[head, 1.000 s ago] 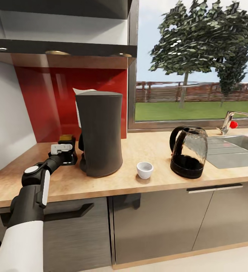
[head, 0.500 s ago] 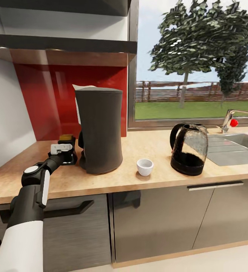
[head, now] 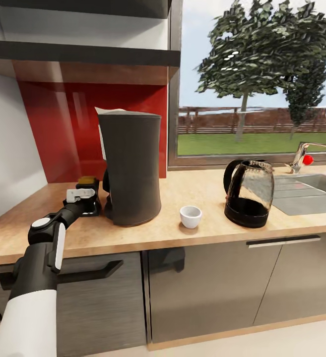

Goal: Set up a coffee station on the kitchen countertop: keep the coffee maker on the countertop, move the bottle of coffee from the kitchen shelf to the counter next to the coffee maker, place a paper coffee filter on top of the coffee maker, put the saucer next to the coffee maker with the coffee cup on the saucer, and place the electric kettle next to the coffee maker.

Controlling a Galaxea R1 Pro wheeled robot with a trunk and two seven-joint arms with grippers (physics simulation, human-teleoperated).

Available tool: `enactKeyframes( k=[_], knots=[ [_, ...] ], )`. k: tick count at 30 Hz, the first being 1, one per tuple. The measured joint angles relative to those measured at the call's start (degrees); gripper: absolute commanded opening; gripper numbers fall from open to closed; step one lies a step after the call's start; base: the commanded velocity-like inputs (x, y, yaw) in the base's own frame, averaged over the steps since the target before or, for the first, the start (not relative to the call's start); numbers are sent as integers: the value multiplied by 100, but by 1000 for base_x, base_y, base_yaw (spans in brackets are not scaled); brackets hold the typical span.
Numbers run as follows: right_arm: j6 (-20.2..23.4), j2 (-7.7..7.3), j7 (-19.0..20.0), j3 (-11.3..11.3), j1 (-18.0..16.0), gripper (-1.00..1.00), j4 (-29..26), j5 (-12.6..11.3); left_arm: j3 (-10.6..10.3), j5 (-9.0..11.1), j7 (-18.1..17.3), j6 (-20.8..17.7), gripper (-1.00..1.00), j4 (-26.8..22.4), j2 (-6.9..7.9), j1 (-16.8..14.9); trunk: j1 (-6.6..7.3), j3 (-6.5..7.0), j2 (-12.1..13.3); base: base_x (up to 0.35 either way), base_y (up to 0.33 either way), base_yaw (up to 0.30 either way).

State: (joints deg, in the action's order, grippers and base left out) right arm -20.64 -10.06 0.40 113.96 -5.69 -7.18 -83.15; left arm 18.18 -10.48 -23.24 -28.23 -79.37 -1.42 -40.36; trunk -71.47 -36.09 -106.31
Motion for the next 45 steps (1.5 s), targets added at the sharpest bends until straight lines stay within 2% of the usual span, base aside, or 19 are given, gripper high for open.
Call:
enactKeyframes(
  k=[2, 7, 37, 45],
  knots=[
    [0, 0, 0, 0, -2, 100, 1, 0, 0, 0, 0, 0, -100, -1, 0, 0, 0, 0, 0, 0, 0, 0],
    [0, 0, 0, 0, 0, 100, -1, 0, 2, 49, 2, 4, -100, -61, 0, -3, -109, -88, -200, 0, 0, 0],
    [0, 0, 0, -8, 2, 100, 2, 0, 0, 53, 9, -10, -100, -71, 0, -2, -109, -90, -201, 0, 0, 0],
    [0, 0, 0, -9, -2, 100, 2, 0, -1, 62, 8, -16, -100, -123, -1, -2, -109, -125, -201, 0, 0, 0]
  ],
)
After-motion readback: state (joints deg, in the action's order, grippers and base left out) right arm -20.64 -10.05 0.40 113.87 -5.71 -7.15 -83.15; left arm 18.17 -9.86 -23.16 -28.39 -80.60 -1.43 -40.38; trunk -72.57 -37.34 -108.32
